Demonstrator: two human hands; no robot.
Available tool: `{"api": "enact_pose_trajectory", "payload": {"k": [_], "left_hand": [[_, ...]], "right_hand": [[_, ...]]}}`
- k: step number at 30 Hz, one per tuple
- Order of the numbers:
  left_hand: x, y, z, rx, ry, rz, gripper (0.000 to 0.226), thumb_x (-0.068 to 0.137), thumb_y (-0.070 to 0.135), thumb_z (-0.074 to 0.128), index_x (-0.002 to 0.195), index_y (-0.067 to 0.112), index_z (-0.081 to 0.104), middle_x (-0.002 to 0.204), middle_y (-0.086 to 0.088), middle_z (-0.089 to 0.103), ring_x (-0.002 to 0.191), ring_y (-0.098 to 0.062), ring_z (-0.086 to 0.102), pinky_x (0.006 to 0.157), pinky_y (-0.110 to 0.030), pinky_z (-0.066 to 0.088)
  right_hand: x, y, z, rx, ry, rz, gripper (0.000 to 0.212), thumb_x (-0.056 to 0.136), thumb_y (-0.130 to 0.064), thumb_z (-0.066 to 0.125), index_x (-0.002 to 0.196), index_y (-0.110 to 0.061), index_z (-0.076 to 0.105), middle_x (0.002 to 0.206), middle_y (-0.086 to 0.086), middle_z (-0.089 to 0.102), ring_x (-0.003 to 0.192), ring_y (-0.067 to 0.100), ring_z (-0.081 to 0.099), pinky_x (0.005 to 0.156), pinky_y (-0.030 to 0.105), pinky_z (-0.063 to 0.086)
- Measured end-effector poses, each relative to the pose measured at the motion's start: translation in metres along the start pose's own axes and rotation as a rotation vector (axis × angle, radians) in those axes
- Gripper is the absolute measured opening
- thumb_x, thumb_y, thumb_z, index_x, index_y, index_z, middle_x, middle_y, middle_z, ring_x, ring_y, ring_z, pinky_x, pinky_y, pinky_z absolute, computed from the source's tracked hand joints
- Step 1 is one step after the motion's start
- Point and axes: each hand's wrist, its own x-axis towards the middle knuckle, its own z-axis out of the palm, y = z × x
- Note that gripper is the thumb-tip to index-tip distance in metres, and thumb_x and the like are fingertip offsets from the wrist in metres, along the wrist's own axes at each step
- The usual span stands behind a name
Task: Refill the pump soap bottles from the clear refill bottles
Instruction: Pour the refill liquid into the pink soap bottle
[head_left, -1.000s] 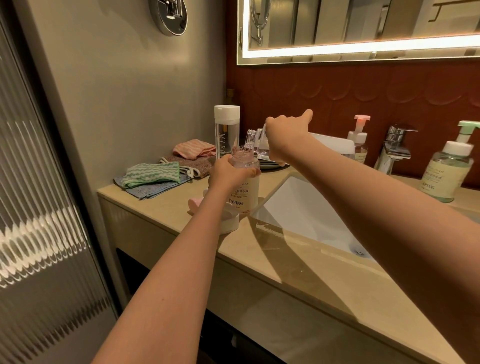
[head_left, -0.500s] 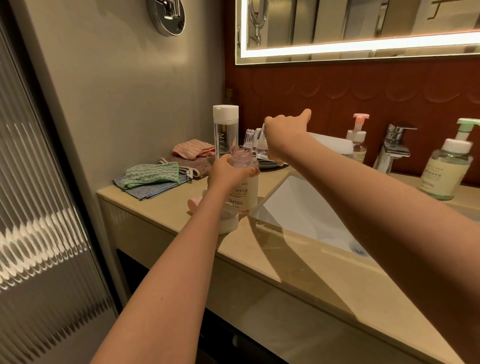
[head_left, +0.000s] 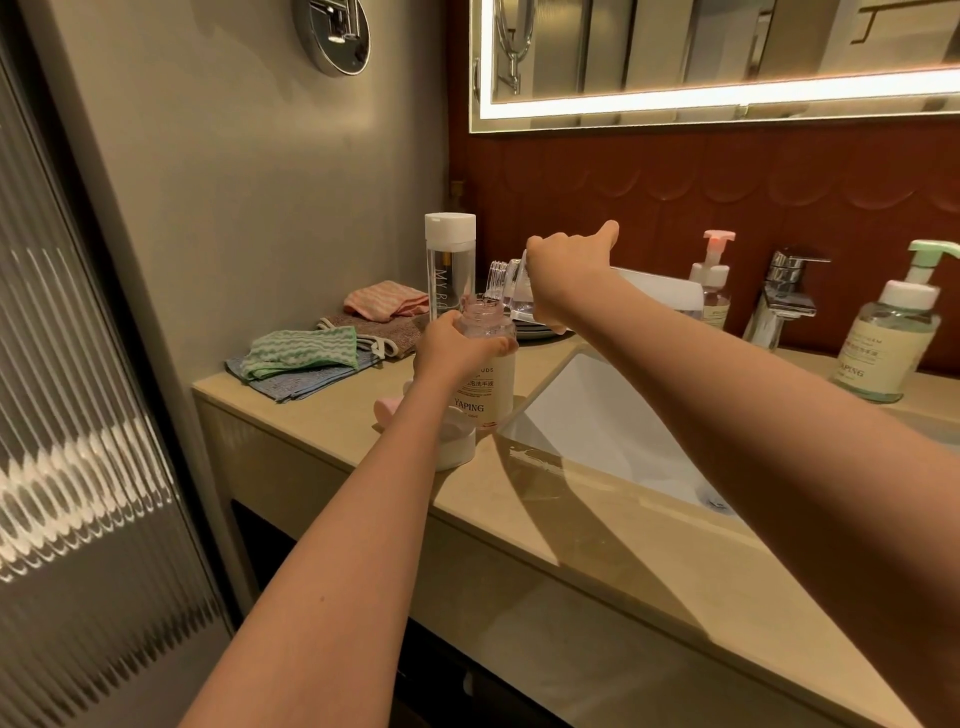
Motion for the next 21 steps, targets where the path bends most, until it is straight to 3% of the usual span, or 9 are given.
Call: {"api": "enact_pose_trajectory", "payload": {"k": [5, 9, 14, 21], "left_hand": [[-0.0002, -0.0001, 0.0001, 0.000, -0.003, 0.000, 0.063, 0.074, 0.032, 0.075, 0.129, 0.016, 0.049, 0.131, -0.004, 0.055, 0.119, -0.027, 0.048, 0.089, -0.038, 0.040], [-0.0009, -0.0002, -0.0003, -0.011, -0.005, 0.006, 0.058, 0.075, 0.030, 0.075, 0.126, 0.014, 0.051, 0.128, -0.003, 0.056, 0.117, -0.026, 0.048, 0.084, -0.034, 0.037], [-0.0009, 0.0001, 0.0000, -0.015, -0.006, 0.005, 0.058, 0.076, 0.030, 0.075, 0.126, 0.014, 0.051, 0.127, -0.003, 0.056, 0.117, -0.026, 0.048, 0.085, -0.035, 0.038], [-0.0001, -0.0009, 0.0003, -0.022, -0.011, 0.006, 0.059, 0.075, 0.031, 0.075, 0.126, 0.015, 0.051, 0.128, -0.003, 0.056, 0.118, -0.026, 0.048, 0.085, -0.036, 0.037]], "right_hand": [[0.0000, -0.0001, 0.0007, 0.001, -0.005, 0.004, 0.038, 0.083, -0.013, 0.060, 0.120, -0.011, 0.049, 0.093, 0.004, 0.050, 0.085, 0.022, 0.045, 0.097, 0.043, 0.028], [-0.0004, -0.0002, 0.0008, 0.002, 0.001, -0.004, 0.039, 0.083, -0.011, 0.060, 0.121, -0.011, 0.048, 0.103, 0.005, 0.058, 0.098, 0.024, 0.054, 0.098, 0.043, 0.027], [-0.0003, -0.0005, 0.0002, 0.001, 0.000, 0.006, 0.038, 0.084, -0.011, 0.060, 0.120, -0.011, 0.049, 0.097, 0.004, 0.055, 0.096, 0.023, 0.053, 0.098, 0.044, 0.027], [0.0003, -0.0005, 0.0011, -0.006, 0.008, -0.006, 0.039, 0.084, -0.012, 0.059, 0.121, -0.011, 0.049, 0.107, 0.006, 0.058, 0.100, 0.024, 0.053, 0.099, 0.044, 0.026]]}}
